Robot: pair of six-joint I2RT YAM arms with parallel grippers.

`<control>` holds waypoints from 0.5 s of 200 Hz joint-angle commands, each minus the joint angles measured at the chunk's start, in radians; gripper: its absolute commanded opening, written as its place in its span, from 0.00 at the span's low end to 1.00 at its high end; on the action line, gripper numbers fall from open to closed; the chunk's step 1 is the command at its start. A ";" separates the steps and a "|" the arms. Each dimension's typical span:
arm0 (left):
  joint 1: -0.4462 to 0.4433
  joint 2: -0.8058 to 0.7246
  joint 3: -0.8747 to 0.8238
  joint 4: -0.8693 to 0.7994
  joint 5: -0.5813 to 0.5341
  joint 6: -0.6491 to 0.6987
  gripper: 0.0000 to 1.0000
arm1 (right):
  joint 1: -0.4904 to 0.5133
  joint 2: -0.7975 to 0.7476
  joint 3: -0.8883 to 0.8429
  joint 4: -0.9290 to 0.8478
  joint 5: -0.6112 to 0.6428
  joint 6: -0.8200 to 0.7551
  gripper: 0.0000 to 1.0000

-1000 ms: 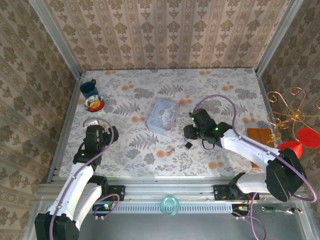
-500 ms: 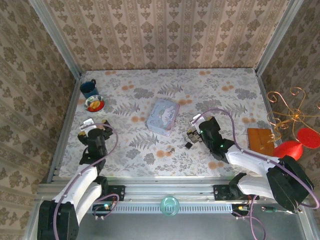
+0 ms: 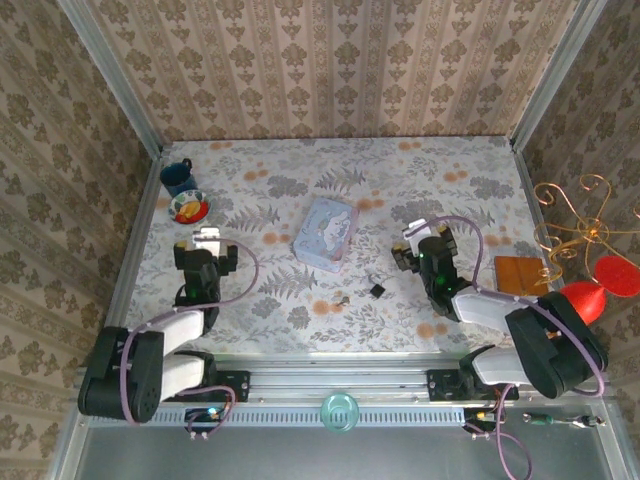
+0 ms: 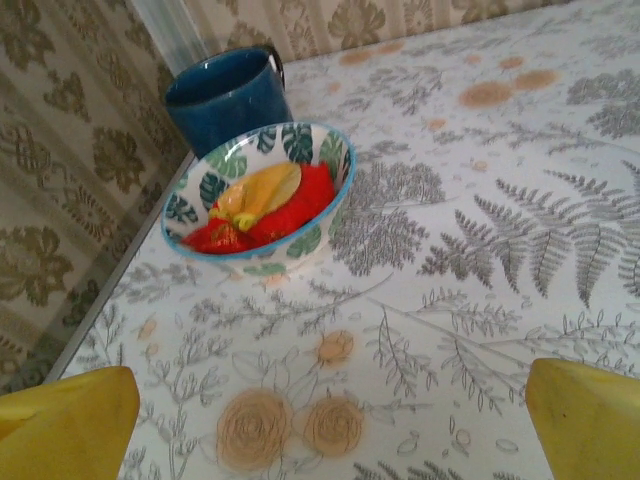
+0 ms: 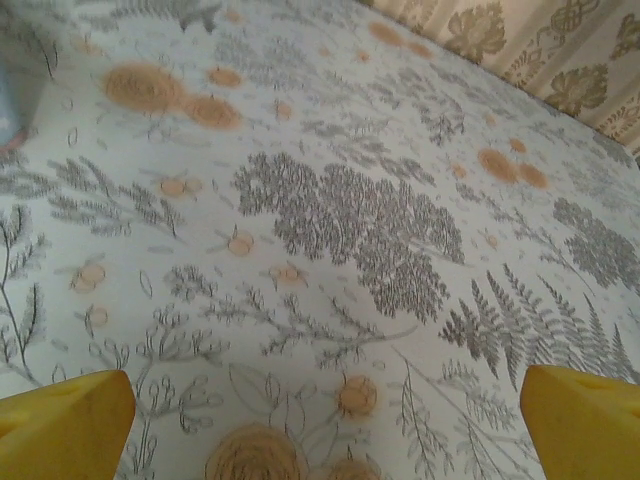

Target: Unlock the padlock with the key

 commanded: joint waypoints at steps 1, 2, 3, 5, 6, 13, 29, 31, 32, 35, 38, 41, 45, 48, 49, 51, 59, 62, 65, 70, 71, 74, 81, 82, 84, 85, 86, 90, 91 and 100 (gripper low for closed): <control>0.018 0.079 -0.017 0.251 0.034 0.048 1.00 | -0.050 0.032 0.004 0.160 -0.093 0.010 1.00; 0.018 0.084 -0.017 0.258 0.033 0.047 1.00 | -0.052 0.034 0.005 0.162 -0.095 0.010 1.00; 0.019 0.089 -0.016 0.261 0.032 0.046 1.00 | -0.054 0.036 0.006 0.164 -0.096 0.011 1.00; 0.021 0.096 -0.016 0.272 0.030 0.043 1.00 | -0.058 0.039 0.007 0.167 -0.100 0.011 1.00; 0.023 0.100 -0.015 0.275 0.029 0.041 1.00 | -0.060 0.041 0.008 0.168 -0.101 0.011 1.00; 0.033 0.123 -0.006 0.293 0.028 0.026 1.00 | -0.076 0.053 0.012 0.178 -0.118 0.012 1.00; 0.069 0.175 0.028 0.283 0.084 -0.019 1.00 | -0.110 0.102 0.019 0.213 -0.154 0.023 1.00; 0.074 0.185 0.032 0.285 0.098 -0.021 1.00 | -0.114 0.106 0.022 0.217 -0.156 0.024 1.00; 0.077 0.190 0.035 0.286 0.106 -0.022 1.00 | -0.115 0.108 0.022 0.219 -0.158 0.024 1.00; 0.083 0.203 0.040 0.292 0.127 -0.019 1.00 | -0.121 0.112 0.030 0.214 -0.158 0.031 1.00; 0.088 0.223 0.047 0.299 0.144 -0.016 1.00 | -0.125 0.110 0.038 0.195 -0.158 0.038 1.00; 0.090 0.245 0.052 0.310 0.157 -0.013 1.00 | -0.131 0.106 0.047 0.171 -0.170 0.045 1.00; 0.092 0.272 0.057 0.329 0.167 -0.010 1.00 | -0.144 0.103 0.054 0.152 -0.192 0.052 1.00; 0.093 0.294 0.060 0.341 0.171 -0.008 1.00 | -0.152 0.103 0.054 0.149 -0.205 0.056 1.00; 0.094 0.303 0.061 0.347 0.171 -0.008 1.00 | -0.155 0.102 0.055 0.148 -0.209 0.060 1.00; 0.094 0.320 0.064 0.360 0.172 -0.009 1.00 | -0.159 0.101 0.055 0.145 -0.215 0.064 1.00; 0.095 0.391 0.069 0.416 0.174 -0.001 1.00 | -0.178 0.094 0.053 0.140 -0.245 0.076 1.00; 0.096 0.408 0.070 0.454 0.167 0.009 1.00 | -0.185 0.091 0.048 0.145 -0.256 0.081 1.00; 0.092 0.408 0.070 0.464 0.158 0.011 1.00 | -0.191 0.089 0.043 0.152 -0.267 0.086 1.00; 0.089 0.377 0.072 0.413 0.154 -0.004 1.00 | -0.203 0.084 0.033 0.164 -0.286 0.095 1.00; 0.089 0.370 0.074 0.398 0.155 -0.008 1.00 | -0.205 0.083 0.032 0.165 -0.290 0.096 1.00; 0.092 0.357 0.081 0.353 0.162 -0.015 1.00 | -0.213 0.080 0.027 0.172 -0.303 0.102 1.00; 0.098 0.362 0.104 0.310 0.179 -0.014 1.00 | -0.233 0.077 0.018 0.187 -0.331 0.116 1.00; 0.098 0.364 0.107 0.310 0.181 -0.011 1.00 | -0.235 0.077 0.018 0.188 -0.334 0.118 1.00; 0.098 0.371 0.113 0.312 0.181 -0.002 1.00 | -0.241 0.077 0.018 0.189 -0.341 0.121 1.00; 0.098 0.374 0.116 0.314 0.181 0.001 1.00 | -0.243 0.077 0.017 0.190 -0.343 0.124 1.00; 0.099 0.377 0.119 0.315 0.181 0.004 1.00 | -0.245 0.078 0.018 0.190 -0.347 0.125 1.00; 0.097 0.377 0.130 0.303 0.179 0.007 1.00 | -0.256 0.079 0.019 0.189 -0.361 0.134 1.00; 0.097 0.377 0.133 0.296 0.179 0.006 1.00 | -0.259 0.080 0.019 0.188 -0.365 0.135 1.00; 0.108 0.361 0.157 0.212 0.194 -0.020 1.00 | -0.284 0.085 0.024 0.185 -0.387 0.153 1.00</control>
